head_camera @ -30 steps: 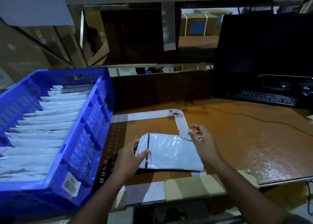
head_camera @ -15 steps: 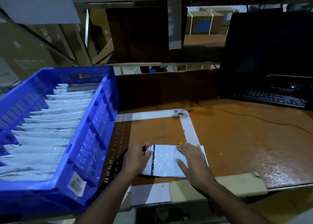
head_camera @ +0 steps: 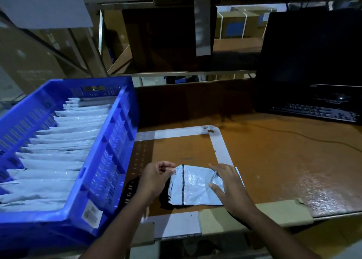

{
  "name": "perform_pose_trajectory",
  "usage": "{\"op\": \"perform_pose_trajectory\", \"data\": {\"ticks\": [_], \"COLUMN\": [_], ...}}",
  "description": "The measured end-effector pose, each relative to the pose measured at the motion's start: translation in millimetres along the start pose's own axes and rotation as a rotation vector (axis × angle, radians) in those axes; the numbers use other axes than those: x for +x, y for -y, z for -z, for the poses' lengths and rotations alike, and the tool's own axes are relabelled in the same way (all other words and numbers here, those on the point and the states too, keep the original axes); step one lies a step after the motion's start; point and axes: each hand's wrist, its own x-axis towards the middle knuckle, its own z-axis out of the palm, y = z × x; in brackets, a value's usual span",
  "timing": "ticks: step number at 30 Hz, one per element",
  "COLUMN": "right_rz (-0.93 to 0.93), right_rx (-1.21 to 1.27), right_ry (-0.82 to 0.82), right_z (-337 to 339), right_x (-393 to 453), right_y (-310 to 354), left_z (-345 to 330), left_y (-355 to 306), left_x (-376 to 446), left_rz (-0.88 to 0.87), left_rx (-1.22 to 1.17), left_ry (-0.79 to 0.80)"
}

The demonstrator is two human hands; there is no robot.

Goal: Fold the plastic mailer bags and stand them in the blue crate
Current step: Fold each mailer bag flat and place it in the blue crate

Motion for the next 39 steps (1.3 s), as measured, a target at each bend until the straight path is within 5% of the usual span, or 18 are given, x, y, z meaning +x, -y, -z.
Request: {"op": "perform_pose_trajectory", "data": {"ticks": [3, 7, 14, 20, 27, 33, 39], "right_rz": [-0.003, -0.014, -0.025, 0.008, 0.001, -0.024, -0.015], "right_rx": [0.0, -0.019, -0.039, -0.028, -0.038, -0.05, -0.054], "right_ry": [-0.002, -0.016, -0.024, -0.028, -0.024, -0.025, -0.028], "right_z": [-1, -1, -2, -2, -2, -4, -5], "right_x": [0, 1, 0, 0, 0, 1, 1], "right_y": [0, -3, -1, -2, -5, -6, -6], "left_z": [-2, 11, 8, -4, -1, -3, -1], "left_y": [-1, -2, -6, -6, -2, -3, -3], "left_x": [-3, 4, 6, 3, 8, 1, 4], "left_rz": [-0.171, -0.136, -0.096, 0.107, 0.135, -0.043, 0.013], "left_rx": [0.378, 0.226, 0.198, -0.219, -0.412, -0.036, -0.188], "left_ry": [-0.164, -0.27, 0.04, 0.239, 0.261, 0.031, 0.033]}}
